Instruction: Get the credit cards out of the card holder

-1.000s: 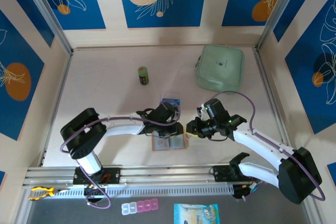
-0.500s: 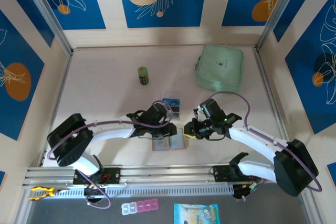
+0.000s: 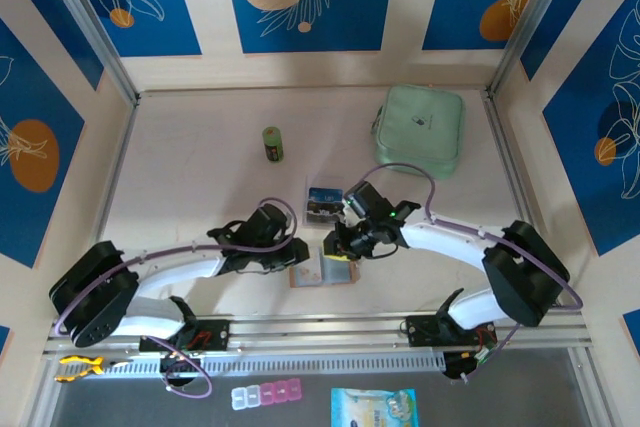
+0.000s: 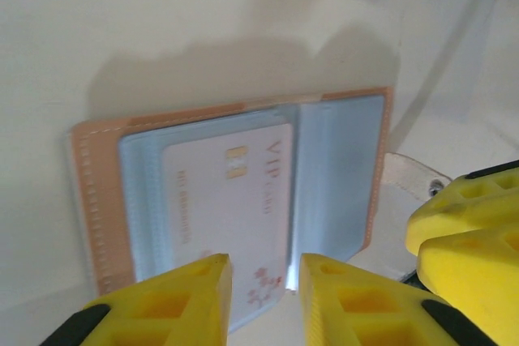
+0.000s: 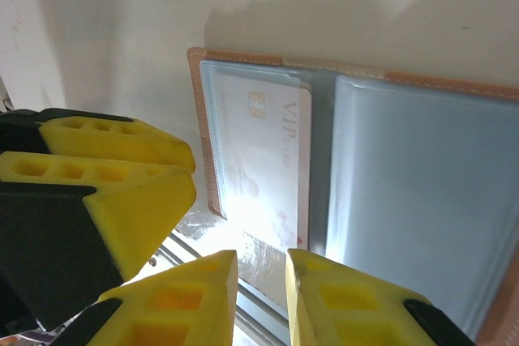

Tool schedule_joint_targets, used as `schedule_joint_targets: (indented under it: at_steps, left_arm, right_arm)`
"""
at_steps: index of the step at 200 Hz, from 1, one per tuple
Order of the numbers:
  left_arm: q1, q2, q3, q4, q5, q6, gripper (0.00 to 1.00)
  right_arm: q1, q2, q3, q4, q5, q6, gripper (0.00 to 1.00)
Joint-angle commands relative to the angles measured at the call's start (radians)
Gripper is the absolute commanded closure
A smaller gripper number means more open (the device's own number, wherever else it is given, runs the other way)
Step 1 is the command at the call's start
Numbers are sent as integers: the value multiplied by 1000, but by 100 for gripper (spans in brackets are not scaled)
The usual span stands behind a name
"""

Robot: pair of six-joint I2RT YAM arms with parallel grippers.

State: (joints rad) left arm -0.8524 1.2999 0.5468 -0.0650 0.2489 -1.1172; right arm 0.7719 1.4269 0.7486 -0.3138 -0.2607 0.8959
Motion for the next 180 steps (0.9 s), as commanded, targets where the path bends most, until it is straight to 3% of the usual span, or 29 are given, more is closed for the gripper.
schedule_joint_targets:
  at_steps: [1, 89, 180]
  left_arm:
    - [16, -25, -27, -35, -19, 15, 75]
    - [26, 56, -40, 20, 22, 27, 90]
    - [29, 76, -37, -32, 2, 47, 92]
  right_arm:
    - [21, 47, 37, 14, 11, 5, 76]
    - [59, 172, 84, 36, 13, -2, 78]
    - [78, 234, 98, 33, 24, -8, 79]
